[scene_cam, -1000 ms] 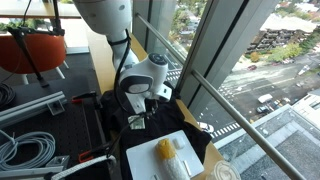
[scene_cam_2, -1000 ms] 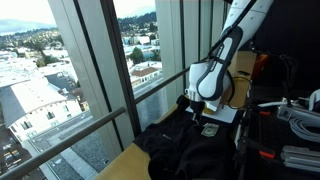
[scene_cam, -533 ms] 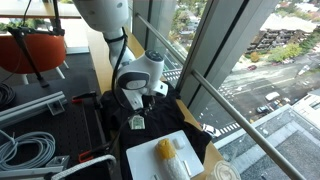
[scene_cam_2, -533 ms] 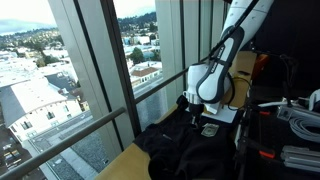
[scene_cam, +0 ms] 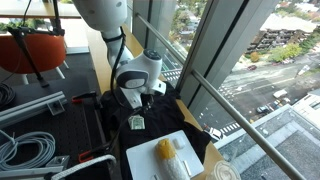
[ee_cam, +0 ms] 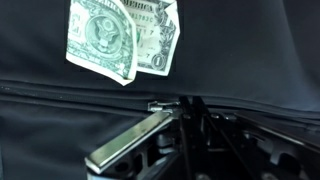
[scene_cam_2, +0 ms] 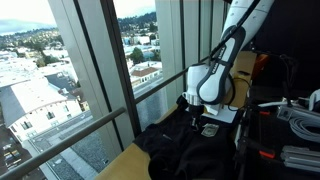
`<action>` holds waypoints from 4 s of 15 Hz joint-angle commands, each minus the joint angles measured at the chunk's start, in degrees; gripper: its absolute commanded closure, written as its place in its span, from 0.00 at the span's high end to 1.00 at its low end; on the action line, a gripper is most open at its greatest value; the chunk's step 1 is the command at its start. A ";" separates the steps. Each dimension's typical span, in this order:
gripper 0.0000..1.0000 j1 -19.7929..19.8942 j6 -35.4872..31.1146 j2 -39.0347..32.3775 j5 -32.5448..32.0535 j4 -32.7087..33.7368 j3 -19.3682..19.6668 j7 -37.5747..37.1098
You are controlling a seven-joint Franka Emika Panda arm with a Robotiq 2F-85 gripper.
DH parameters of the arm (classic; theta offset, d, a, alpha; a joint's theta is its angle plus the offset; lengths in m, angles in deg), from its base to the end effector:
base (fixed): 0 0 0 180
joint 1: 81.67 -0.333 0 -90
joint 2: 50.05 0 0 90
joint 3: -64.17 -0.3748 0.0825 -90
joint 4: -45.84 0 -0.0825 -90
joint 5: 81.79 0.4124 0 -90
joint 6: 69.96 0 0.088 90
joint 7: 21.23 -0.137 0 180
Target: Close the zip of the jersey
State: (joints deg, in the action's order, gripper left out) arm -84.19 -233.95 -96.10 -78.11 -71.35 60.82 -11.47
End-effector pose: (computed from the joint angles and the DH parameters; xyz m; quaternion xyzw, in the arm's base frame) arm 0.6119 0.0618 0.0274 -0.9949 -0.0963 -0.0076 0.0298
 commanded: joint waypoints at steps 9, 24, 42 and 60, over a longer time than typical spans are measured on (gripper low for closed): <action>0.02 -2.64 -1.36 2.26 -1.87 -2.08 -1.50 -2.41; 0.02 -6.03 -0.74 1.06 -1.71 0.80 -3.87 -3.65; 0.02 -10.55 0.06 -1.79 -1.80 6.16 -6.65 -4.02; 0.02 -15.05 -0.03 -2.07 -1.96 7.66 -8.16 -5.21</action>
State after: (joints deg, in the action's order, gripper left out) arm -98.23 -234.29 -97.36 -78.26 -65.54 53.72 -14.09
